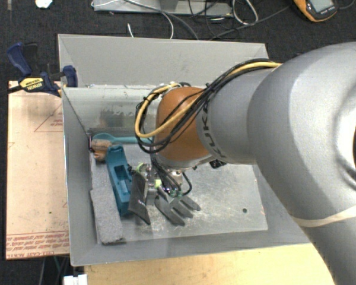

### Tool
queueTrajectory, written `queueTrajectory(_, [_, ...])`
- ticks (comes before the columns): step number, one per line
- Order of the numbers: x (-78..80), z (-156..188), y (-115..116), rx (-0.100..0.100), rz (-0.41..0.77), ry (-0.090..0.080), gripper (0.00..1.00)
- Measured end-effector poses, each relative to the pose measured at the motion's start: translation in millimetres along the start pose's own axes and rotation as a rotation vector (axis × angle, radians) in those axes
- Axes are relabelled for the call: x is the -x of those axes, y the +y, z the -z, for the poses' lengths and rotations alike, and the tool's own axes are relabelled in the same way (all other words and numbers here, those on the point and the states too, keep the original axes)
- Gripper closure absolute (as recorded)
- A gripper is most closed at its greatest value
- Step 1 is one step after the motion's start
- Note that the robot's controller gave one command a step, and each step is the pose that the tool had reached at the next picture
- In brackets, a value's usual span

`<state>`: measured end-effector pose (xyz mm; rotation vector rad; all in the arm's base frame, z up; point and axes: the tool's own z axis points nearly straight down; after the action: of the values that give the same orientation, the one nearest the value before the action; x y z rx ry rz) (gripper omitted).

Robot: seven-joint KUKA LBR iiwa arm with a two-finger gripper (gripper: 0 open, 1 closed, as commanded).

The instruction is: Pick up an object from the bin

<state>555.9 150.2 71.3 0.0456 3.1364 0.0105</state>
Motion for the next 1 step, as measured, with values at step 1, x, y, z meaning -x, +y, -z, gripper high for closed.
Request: queueTrajectory(1, [-9.0,65.7,3.5,-0.001,0.003,0.006,1.00])
